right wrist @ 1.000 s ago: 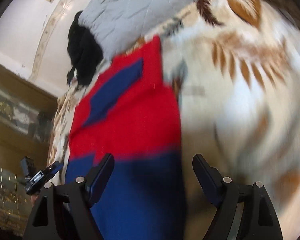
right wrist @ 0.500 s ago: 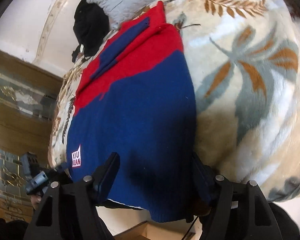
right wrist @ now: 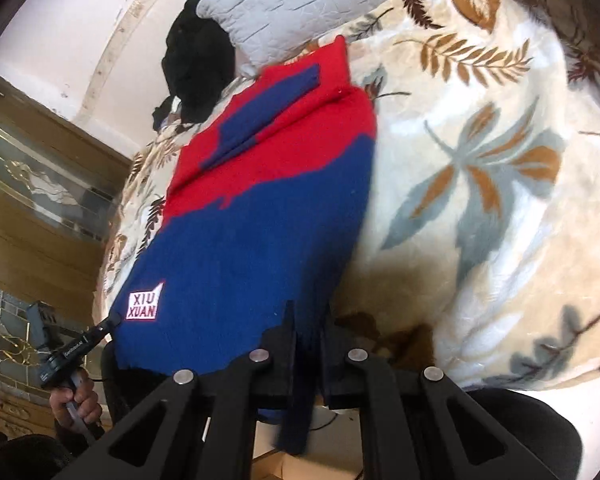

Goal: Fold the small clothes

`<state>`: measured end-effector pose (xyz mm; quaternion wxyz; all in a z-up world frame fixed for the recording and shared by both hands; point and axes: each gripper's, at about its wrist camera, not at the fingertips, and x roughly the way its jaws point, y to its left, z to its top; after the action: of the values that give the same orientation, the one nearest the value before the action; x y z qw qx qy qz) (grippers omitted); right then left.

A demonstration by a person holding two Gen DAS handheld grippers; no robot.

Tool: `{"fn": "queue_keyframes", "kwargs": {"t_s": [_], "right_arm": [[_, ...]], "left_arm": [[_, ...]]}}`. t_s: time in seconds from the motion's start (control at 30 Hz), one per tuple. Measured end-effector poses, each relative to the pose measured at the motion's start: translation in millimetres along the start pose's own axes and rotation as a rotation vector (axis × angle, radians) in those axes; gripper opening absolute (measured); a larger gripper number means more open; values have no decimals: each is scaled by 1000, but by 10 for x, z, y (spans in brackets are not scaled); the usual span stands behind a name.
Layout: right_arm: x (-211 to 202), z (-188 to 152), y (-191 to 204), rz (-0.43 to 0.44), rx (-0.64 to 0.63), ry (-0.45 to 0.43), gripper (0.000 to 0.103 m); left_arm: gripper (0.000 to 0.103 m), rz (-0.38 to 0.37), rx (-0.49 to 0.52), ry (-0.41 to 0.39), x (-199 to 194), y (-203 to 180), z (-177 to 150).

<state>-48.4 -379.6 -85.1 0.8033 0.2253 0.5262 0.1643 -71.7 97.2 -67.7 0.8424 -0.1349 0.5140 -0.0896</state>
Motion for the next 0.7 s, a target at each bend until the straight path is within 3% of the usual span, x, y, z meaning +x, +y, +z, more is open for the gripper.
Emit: {"fn": "queue_keyframes", "kwargs": {"t_s": [0.07, 0.13, 0.17, 0.2, 0.23, 0.27, 0.3, 0.33, 0.37, 0.4, 0.57, 0.63, 0.7], "right_arm": [[217, -36, -181, -22, 64, 62, 15], [290, -81, -264, -4, 102, 68, 20], [271, -93, -249, 15, 96, 53, 32], [263, -95, -233, 40, 92, 47, 56], [264, -98, -223, 70, 90, 41, 69], [292, -109, -196, 70, 82, 39, 74], [319, -118, -167, 50, 65, 44, 73], [338, -105, -118, 14, 33, 54, 67], [355, -97, -100, -13, 23, 66, 31], [333, -72, -111, 4, 40, 73, 8], [-170, 6, 192, 51, -23, -41, 8], [-120, 21, 145, 34, -23, -32, 8], [171, -22, -20, 20, 29, 39, 8]], "left_arm": [[13, 41, -45, 97, 316, 119, -76], [16, 27, -85, 89, 391, 190, -133], [23, 15, -89, 82, 354, 183, -129], [41, 3, -89, 80, 338, 179, -122], [50, -9, -87, 79, 333, 172, -114], [57, -24, -80, 78, 349, 164, -125], [55, -7, -64, 80, 371, 139, -131], [46, 23, -45, 85, 402, 92, -124], [6, 64, -12, 88, 412, 43, -108], [8, 48, -6, 93, 407, 22, -82], [8, -21, -20, -80, -252, 23, 111], [8, -18, -24, -62, -205, 91, 138], [8, 11, -57, 53, 154, 211, 79]]}}
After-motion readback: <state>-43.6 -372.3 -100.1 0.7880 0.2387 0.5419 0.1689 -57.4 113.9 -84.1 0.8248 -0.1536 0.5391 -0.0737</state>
